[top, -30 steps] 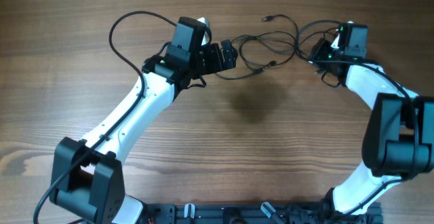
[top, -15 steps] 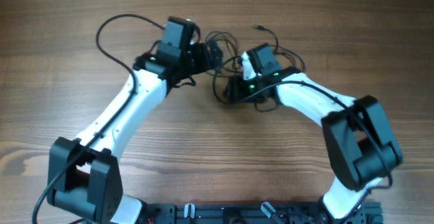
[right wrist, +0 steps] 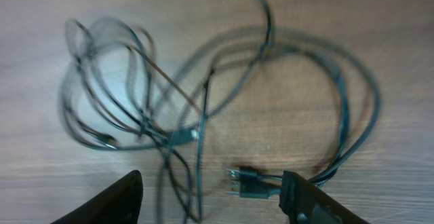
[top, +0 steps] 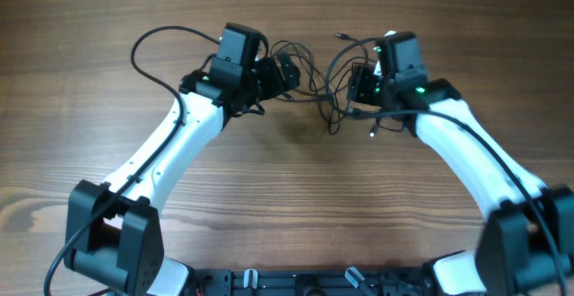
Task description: Untangle cables
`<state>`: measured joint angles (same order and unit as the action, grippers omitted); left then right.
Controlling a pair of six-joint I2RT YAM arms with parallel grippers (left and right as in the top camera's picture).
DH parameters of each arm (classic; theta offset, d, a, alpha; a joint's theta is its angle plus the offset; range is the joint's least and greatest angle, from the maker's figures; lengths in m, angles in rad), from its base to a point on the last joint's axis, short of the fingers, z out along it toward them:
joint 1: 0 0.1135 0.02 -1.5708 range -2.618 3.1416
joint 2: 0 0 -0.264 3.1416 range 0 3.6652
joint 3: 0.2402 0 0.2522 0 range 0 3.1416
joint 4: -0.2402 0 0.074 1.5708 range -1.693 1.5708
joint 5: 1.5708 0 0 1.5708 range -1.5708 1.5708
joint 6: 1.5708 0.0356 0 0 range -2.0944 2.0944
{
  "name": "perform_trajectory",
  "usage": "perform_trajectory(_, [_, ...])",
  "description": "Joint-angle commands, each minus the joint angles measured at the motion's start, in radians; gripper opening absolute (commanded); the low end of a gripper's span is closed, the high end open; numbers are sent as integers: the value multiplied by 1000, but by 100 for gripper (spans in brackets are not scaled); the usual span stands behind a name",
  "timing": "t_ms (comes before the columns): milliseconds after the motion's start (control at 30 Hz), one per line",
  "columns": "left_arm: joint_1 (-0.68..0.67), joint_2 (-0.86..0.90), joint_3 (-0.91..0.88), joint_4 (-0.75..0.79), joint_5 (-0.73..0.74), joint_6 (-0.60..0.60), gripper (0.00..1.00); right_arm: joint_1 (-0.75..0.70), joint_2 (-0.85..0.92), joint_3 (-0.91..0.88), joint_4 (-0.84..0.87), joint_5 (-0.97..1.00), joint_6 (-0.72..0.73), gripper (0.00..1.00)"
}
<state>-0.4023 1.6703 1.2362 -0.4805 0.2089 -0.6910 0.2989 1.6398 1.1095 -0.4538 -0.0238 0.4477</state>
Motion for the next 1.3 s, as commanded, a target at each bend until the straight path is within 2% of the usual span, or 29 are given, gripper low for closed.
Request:
perform_trajectory(0, [-33, 13, 0, 9, -13, -6, 100, 1, 126, -6, 23, -101, -1, 61])
perform_trajectory(100, [-37, 14, 0, 17, -20, -6, 100, 1, 192, -6, 39, -105, 8, 48])
perform_trajectory(167, [-37, 15, 0, 29, -20, -6, 100, 1, 198, -5, 45, -105, 8, 4])
perform_trajectory(267, [-56, 27, 0, 68, -19, 10, 100, -20, 139, 0, 5, -135, 5, 4])
perform_trajectory(333, [-92, 65, 0, 136, -19, 100, 100, -53, 59, 0, -57, -183, 5, 4])
perform_trajectory(433, [-146, 198, 0, 282, -20, 315, 100, -96, -40, 0, -107, -283, -4, 4])
perform_trajectory(600, [-187, 357, 0, 449, -21, 323, 100, -104, -85, 0, -143, -293, -3, 4])
perform_trajectory(633, [-196, 387, 0, 463, -26, 321, 95, -104, -85, 0, -157, -293, -3, 4])
perform_trajectory(667, [-201, 418, 0, 460, -36, 317, 66, -104, -87, 0, -177, -293, -7, 4])
perform_trajectory(700, [-203, 442, 0, 447, -36, 311, 43, -104, -92, 2, -190, -293, -28, 4])
perform_trajectory(733, [-203, 458, 0, 430, -37, 299, 33, -104, -101, 7, -204, -292, -60, 4])
perform_trajectory(767, [-203, 472, 0, 410, -48, 283, 27, -105, -128, 26, -241, -290, -119, 4])
perform_trajectory(800, [-201, 473, 0, 407, -51, 272, 27, -114, -173, 71, -304, -265, -182, 4])
perform_trajectory(933, [-200, 473, 0, 410, -54, 256, 36, -189, -332, 300, -483, -42, -187, 4])
perform_trajectory(1100, [-186, 473, 0, 400, -69, 205, 43, -340, -486, 575, -504, -27, -217, 4])
perform_trajectory(1267, [-137, 473, 0, 382, -72, 150, 43, -489, -568, 671, -500, 2, -214, 4])
